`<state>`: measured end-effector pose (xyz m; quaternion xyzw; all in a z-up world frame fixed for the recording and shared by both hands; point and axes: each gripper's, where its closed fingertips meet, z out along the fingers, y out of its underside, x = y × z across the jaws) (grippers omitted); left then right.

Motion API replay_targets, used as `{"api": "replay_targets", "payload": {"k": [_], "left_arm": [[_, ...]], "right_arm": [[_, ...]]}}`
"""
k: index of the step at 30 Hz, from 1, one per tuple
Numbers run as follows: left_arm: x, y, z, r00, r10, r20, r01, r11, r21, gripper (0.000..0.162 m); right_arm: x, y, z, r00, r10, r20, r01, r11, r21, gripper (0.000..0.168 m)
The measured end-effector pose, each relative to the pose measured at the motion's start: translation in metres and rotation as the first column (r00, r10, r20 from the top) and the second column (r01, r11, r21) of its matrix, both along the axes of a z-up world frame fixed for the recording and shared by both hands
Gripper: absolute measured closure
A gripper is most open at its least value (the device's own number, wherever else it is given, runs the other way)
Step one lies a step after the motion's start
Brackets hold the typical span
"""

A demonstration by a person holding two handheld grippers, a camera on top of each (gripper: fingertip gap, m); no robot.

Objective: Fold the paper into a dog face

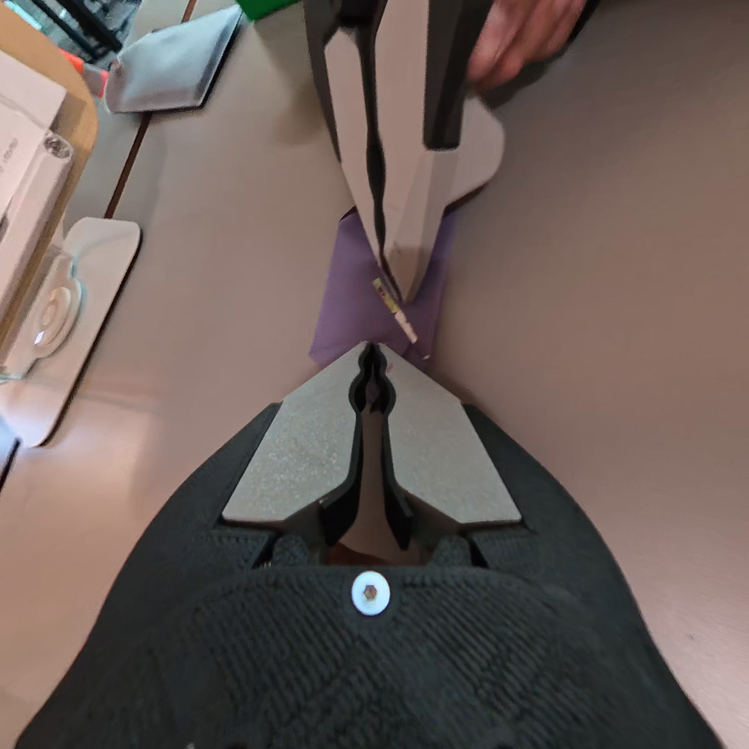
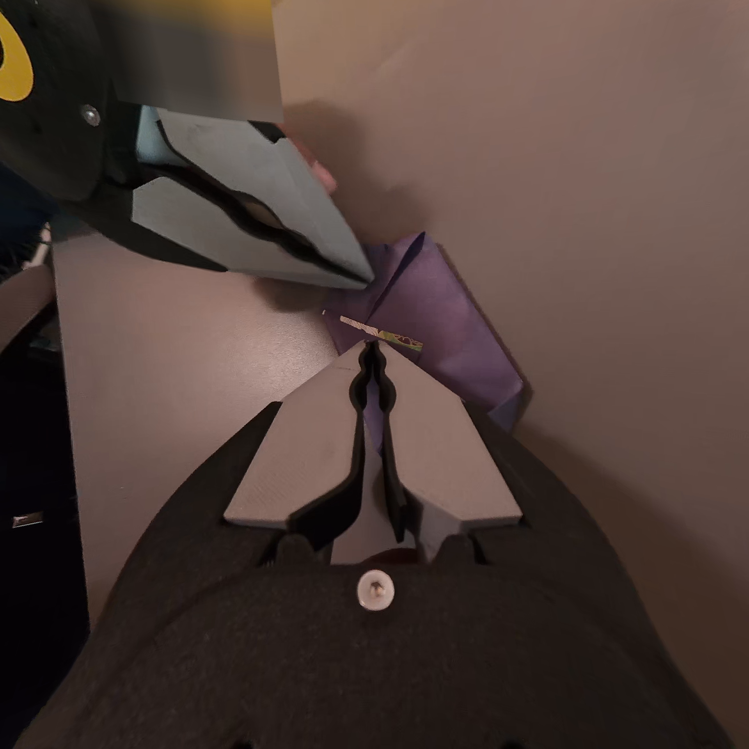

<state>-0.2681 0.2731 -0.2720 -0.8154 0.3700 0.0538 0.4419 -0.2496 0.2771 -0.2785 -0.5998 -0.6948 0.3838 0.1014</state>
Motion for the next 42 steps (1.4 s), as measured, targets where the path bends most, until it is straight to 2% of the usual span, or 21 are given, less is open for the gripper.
{"api": "replay_targets", "payload": {"k": [1, 3, 8, 42], "left_arm": [[0.008, -0.002, 0.004, 0.999, -0.023, 0.042, 0.023, 1.000, -0.001, 0.162], [0.018, -0.004, 0.008, 0.994, -0.047, 0.094, 0.048, 0.999, -0.004, 0.162], [0.022, -0.003, -0.005, 0.998, -0.063, -0.013, 0.062, 0.998, -0.029, 0.162], [0.021, -0.002, -0.006, 0.998, -0.055, -0.030, 0.055, 0.998, -0.013, 0.162]], "right_arm": [[0.000, 0.000, 0.000, 1.000, -0.004, -0.005, 0.004, 1.000, -0.021, 0.168], [0.000, 0.000, 0.000, 1.000, -0.007, -0.008, 0.006, 0.999, -0.045, 0.168], [0.000, 0.000, 0.000, 1.000, -0.006, -0.012, 0.005, 1.000, -0.029, 0.168], [-0.001, 0.001, 0.001, 0.999, -0.015, -0.030, 0.013, 0.997, -0.075, 0.168]]}}
